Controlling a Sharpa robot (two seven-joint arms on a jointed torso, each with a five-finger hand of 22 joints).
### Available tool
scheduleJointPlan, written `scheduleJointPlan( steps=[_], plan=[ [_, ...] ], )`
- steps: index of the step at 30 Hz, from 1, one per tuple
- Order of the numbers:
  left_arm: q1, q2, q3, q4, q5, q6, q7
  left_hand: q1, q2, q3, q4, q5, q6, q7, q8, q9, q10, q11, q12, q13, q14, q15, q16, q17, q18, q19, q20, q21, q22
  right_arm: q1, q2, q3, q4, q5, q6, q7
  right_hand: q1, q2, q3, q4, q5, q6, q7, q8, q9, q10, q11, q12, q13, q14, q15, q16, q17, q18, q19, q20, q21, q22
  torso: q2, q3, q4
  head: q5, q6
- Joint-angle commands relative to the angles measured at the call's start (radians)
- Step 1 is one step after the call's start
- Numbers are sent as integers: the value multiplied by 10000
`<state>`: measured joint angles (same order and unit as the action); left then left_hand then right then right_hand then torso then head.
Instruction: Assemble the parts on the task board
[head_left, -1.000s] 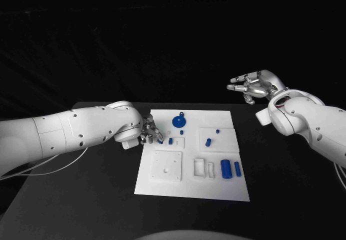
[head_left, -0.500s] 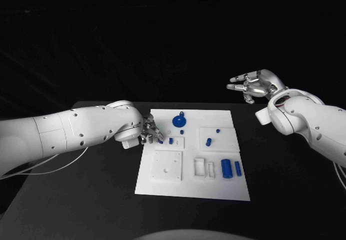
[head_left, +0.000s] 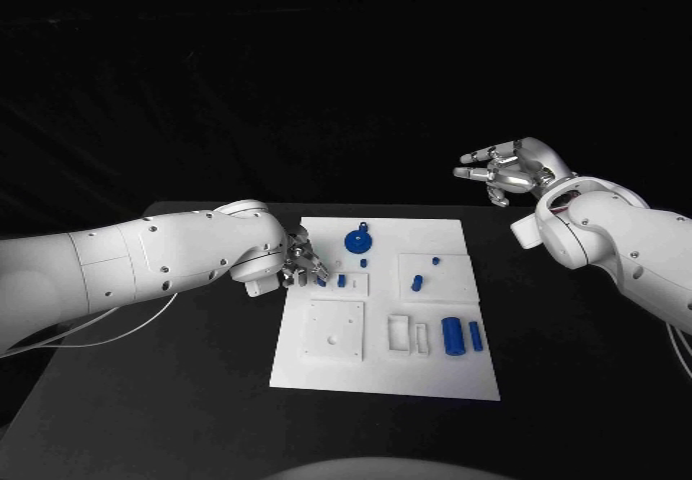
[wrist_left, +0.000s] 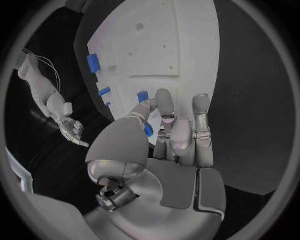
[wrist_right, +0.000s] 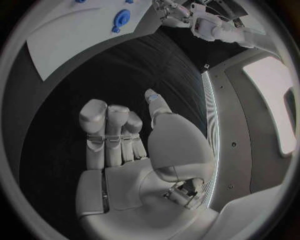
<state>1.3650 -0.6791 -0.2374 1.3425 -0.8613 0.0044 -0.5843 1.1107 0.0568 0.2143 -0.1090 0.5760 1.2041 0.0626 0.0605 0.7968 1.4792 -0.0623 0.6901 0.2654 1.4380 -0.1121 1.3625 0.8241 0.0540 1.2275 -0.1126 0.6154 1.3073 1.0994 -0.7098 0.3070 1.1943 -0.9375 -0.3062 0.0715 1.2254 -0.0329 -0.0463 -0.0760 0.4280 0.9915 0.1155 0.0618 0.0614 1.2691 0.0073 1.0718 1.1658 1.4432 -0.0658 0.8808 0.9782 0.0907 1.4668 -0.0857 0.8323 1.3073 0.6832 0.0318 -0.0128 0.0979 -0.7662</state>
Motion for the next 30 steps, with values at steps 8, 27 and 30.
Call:
scheduleJointPlan(
  steps=[8, 27, 30],
  plan=[
    [-69, 109, -42, -1, -8, 511, -23, 72, 123, 128, -118, -68, 1768, -1039, 57, 51, 362, -212, 29, 21, 19, -33, 21, -46, -83, -52, 27, 5, 188, -8, 2, 4, -1, -32, 141, 52, -31, 15, 31, 4, 56, 69, -15, 2, 12, -11, -25, -62, -4, 27, -28, -32, -11, 108, 584, -30, -18, 469, -1, 3, 2, -29, -11],
    [-168, 216, -42, -152, -229, 645, 18, 249, -274, -973, 669, -1555, 1661, -1068, 54, -190, 365, -208, -165, -99, -22, -50, -210, -483, -134, -18, 7, -221, 178, -24, -20, 4, 3, -32, 144, 61, -76, 2, 54, -8, 74, 103, -19, 3, 13, -4, -27, -55, 5, 26, -29, -40, -17, 105, 585, -32, -11, 461, 2, 0, 3, -123, -53],
    [-179, 230, -42, -181, -246, 609, 27, 231, -336, -1127, 884, -1671, 1667, -1076, 57, -206, 365, -210, -172, -119, -26, -57, -226, -513, -151, -2, -10, -252, 179, -27, -15, 4, -1, -32, 142, 65, -76, 2, 54, -8, 74, 103, -19, 3, 13, -4, -27, -55, 5, 26, -29, -40, -17, 105, 585, -32, -11, 461, 5, -3, -2, -124, -62]
  ],
)
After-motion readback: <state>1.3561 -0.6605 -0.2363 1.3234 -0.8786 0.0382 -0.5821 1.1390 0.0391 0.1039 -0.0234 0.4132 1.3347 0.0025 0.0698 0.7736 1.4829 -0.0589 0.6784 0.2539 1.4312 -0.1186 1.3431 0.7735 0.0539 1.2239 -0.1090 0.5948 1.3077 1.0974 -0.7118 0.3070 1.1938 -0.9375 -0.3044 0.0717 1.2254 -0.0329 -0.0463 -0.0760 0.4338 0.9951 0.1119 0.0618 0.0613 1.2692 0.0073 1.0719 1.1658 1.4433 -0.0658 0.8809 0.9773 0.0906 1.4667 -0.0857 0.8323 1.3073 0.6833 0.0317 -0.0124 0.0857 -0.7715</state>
